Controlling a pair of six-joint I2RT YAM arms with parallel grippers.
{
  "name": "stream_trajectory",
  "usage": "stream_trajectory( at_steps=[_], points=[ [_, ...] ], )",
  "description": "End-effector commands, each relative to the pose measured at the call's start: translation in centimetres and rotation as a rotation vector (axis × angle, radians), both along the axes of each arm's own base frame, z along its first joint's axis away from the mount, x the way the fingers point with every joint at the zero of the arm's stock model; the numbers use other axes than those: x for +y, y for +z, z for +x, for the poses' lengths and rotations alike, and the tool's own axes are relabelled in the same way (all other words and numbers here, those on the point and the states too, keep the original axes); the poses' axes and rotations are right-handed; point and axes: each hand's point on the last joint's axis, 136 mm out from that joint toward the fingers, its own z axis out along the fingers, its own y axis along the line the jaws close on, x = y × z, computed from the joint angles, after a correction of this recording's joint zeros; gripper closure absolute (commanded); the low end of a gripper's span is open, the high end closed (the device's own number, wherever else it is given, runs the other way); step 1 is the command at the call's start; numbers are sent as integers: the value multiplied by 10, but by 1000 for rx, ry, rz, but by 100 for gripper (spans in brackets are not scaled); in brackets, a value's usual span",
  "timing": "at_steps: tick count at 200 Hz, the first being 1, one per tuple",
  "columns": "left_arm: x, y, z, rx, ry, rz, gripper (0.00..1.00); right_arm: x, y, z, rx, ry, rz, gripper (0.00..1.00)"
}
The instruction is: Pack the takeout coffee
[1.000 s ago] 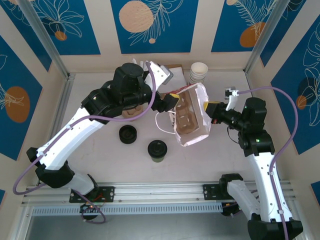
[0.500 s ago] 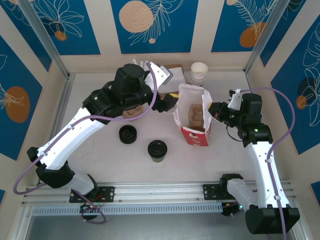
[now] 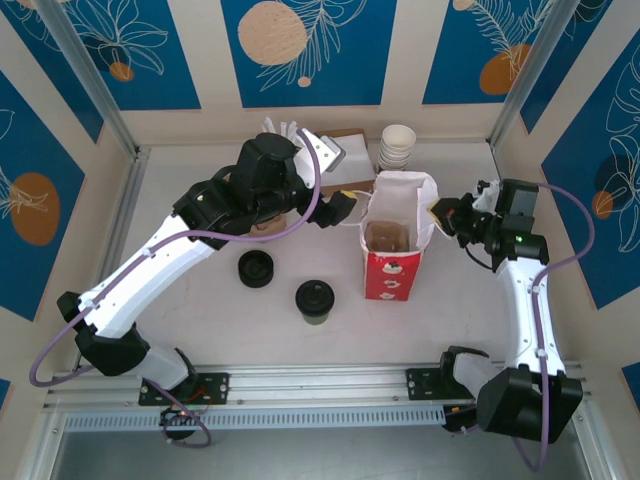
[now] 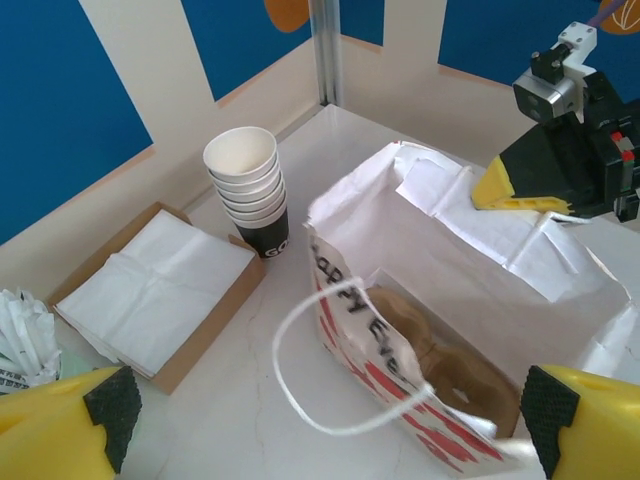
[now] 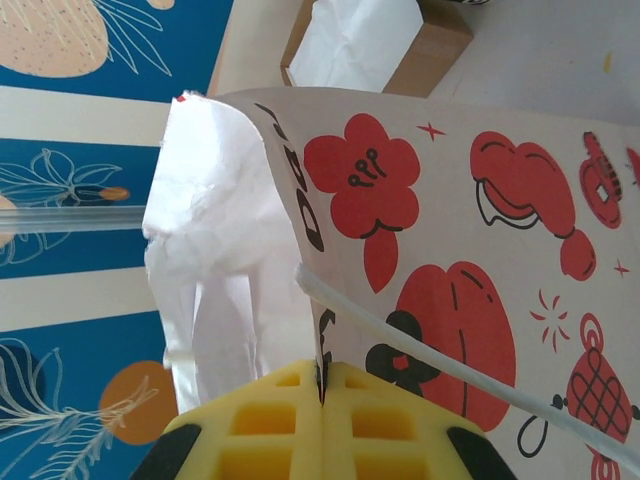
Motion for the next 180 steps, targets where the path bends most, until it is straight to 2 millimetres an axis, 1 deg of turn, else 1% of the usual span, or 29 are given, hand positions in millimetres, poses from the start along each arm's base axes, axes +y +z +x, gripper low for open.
stream_trajectory(
  at_steps=[1,20,39,49,55,57,64,66,78,84,102,131,162,180],
  points=[
    [3,6,1,-7,20,-24,1,7,11,-1,-17,31,74,100],
    [3,6,1,-4,20,-26,1,6,4,-3,-6,29,65,100],
    [3,3,0,12,20,-25,0,2,-8,-5,19,20,42,100],
    [4,0,-1,21,23,-22,0,0,-13,-7,27,18,26,90],
    [6,-1,-1,25,29,-18,0,-2,-16,-8,36,12,13,83],
    [6,-2,-1,26,32,-17,0,-2,-17,-9,44,10,9,78],
    [8,-4,-1,30,41,-15,0,-3,-18,-11,49,10,-2,71],
    [9,-4,-1,30,43,-16,0,-4,-18,-11,49,11,-8,68],
    [13,-7,-2,37,57,-18,0,-7,-17,-15,58,6,-45,57],
    [15,-8,-1,41,69,-21,0,-10,-17,-16,60,2,-61,53],
    [19,-13,-3,58,85,-25,0,-17,-7,-17,43,-8,-108,46],
    [25,-13,-10,73,93,-66,0,-35,7,-21,18,-32,-256,37],
    [32,-10,-19,84,87,-114,0,-46,30,-23,-45,-23,-392,31],
    [35,-9,-23,89,86,-124,0,-48,43,-24,-70,-29,-420,29]
  ],
)
